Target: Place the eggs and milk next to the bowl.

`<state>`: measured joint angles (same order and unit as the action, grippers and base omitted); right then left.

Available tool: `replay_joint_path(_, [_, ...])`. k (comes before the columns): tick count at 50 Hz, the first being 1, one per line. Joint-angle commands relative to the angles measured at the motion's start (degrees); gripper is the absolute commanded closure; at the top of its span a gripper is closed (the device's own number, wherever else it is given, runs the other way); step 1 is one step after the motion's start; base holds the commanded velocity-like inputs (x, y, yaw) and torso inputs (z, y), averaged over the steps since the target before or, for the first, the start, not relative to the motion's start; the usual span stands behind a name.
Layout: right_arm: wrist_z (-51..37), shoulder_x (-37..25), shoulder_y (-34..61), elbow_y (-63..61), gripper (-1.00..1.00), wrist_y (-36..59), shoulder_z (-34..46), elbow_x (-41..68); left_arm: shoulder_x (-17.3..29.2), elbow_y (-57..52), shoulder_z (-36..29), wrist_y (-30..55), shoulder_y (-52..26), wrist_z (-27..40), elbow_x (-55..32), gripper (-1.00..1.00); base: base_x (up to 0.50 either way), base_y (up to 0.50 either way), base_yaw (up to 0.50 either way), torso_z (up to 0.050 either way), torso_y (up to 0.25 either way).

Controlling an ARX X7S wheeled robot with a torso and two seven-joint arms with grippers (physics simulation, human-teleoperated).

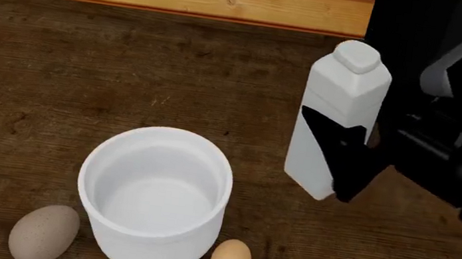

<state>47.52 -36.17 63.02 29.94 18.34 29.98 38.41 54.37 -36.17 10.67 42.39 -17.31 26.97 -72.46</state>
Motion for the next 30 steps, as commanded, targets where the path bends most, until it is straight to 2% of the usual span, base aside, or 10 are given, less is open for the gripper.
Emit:
replay_joint_path(1, [5.95, 2.00, 0.74, 0.73, 1.00, -0.97, -0.74, -0.90, -0.36, -0.32, 1.92, 0.62, 0.22, -0.10, -0.20, -1.00, 0.00, 0.00, 0.00, 0.000, 0.000])
replay_joint_path(30, [10.65, 5.50, 0.22, 6.06, 1.00, -4.27, 1.14, -1.55, -0.19, -0.47, 3.52, -0.04, 2.76, -0.53, 0.10, -1.00, 0.00, 0.00, 0.00, 0.000, 0.001])
